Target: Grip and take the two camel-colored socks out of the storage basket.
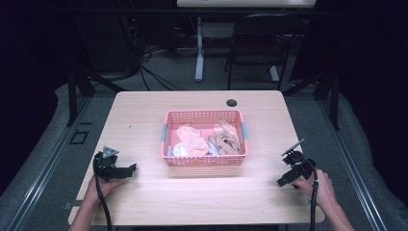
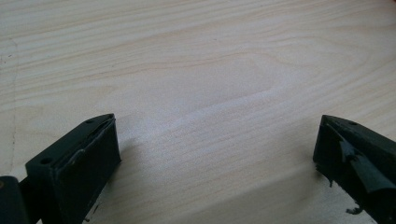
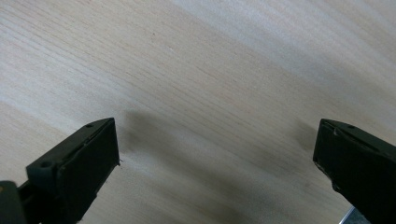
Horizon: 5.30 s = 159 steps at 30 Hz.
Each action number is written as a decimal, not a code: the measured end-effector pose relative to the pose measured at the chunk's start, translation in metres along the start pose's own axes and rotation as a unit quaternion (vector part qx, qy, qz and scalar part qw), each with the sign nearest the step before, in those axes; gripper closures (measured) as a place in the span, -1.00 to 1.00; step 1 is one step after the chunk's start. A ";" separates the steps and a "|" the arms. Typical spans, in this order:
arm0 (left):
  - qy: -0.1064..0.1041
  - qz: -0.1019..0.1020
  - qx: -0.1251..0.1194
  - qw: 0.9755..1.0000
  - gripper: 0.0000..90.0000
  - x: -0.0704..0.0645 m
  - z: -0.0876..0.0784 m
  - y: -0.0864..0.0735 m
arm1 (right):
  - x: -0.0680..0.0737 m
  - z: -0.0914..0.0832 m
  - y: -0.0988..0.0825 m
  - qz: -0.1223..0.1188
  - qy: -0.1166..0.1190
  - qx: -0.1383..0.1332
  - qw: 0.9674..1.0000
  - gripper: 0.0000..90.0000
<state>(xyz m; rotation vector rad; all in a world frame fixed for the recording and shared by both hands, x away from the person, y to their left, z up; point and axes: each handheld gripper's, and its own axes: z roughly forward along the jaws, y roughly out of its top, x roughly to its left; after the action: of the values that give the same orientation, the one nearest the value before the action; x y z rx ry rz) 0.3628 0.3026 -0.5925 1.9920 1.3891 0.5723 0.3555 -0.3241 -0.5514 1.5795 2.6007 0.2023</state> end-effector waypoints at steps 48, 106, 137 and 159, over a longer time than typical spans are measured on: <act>0.001 -0.001 0.001 1.000 -1.00 0.000 -0.001 -0.001 | 0.035 -0.093 0.062 -0.078 0.015 -0.064 0.995 -1.00; 0.001 -0.001 0.000 1.000 -1.00 0.000 -0.001 -0.001 | 0.134 -0.046 0.207 -0.155 0.073 -0.005 0.985 -0.17; 0.001 -0.001 0.000 1.000 -1.00 0.000 -0.001 -0.001 | 0.135 -0.002 0.212 -0.136 0.028 0.065 0.988 0.81; 0.001 0.000 0.000 1.000 -0.99 -0.001 -0.001 -0.001 | 0.134 -0.058 0.204 -0.135 0.026 -0.003 0.990 0.91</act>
<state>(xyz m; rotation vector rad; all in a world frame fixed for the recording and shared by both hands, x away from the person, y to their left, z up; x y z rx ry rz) 0.3610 0.3025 -0.5923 1.9923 1.3910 0.5746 0.4641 -0.1160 -0.4630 1.2164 2.8137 0.2312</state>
